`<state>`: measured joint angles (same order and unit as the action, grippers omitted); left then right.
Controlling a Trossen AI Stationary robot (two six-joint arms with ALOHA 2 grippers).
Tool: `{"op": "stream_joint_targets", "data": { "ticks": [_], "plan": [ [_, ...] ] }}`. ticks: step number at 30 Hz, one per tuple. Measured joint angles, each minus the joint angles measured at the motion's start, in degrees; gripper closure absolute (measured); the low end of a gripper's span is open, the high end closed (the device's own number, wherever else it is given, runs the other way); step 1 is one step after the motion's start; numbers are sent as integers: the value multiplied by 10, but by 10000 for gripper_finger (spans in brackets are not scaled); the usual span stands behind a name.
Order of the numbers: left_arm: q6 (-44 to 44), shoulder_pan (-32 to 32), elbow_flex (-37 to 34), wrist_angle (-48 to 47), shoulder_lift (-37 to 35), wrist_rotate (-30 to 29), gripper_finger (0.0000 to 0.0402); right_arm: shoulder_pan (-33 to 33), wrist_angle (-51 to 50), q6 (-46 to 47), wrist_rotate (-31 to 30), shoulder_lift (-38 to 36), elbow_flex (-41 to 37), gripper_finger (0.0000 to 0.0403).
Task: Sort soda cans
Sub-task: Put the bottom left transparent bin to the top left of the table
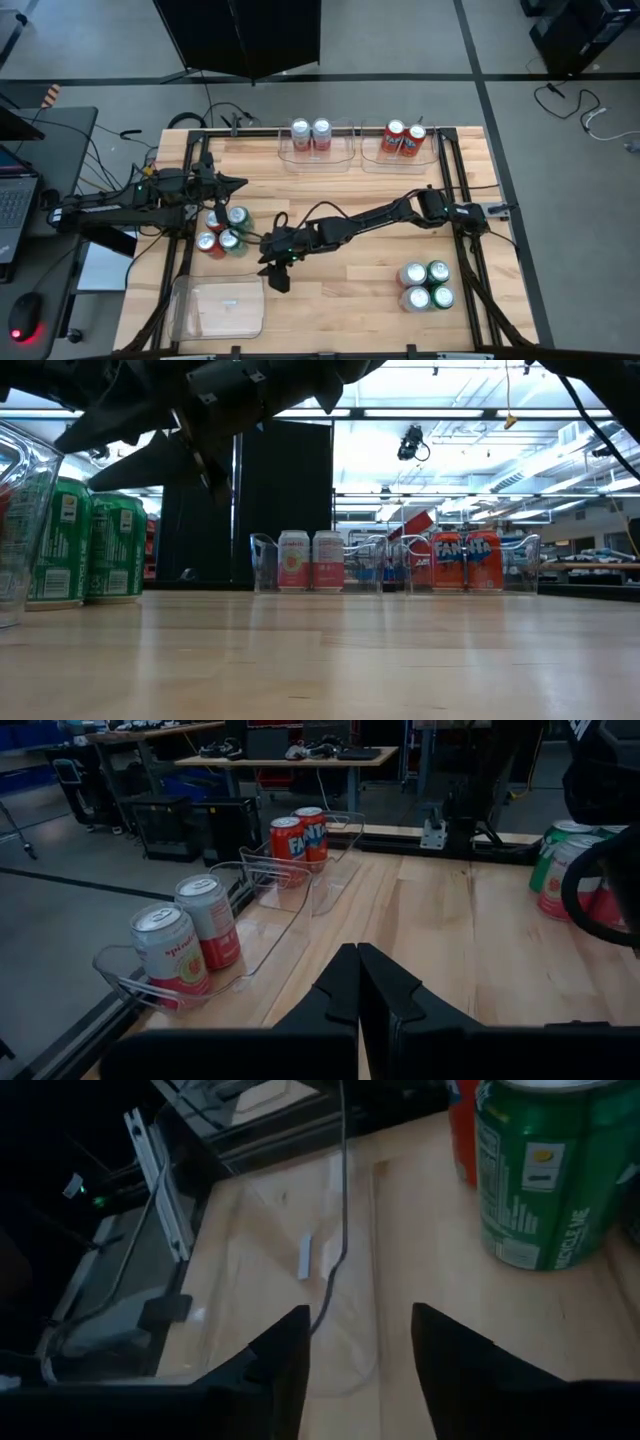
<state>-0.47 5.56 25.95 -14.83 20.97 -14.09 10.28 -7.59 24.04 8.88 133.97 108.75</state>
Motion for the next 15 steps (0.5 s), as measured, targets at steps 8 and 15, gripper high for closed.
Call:
{"op": "stream_joint_targets", "data": {
  "ticks": [8,15],
  "plan": [
    [-11,0,2,-5,2,31,401,1,-71,-129,6,-46,0,300],
    [-14,-24,56,-39,51,92,401,11,-251,-264,-101,-146,-14,396]
  ]
}}
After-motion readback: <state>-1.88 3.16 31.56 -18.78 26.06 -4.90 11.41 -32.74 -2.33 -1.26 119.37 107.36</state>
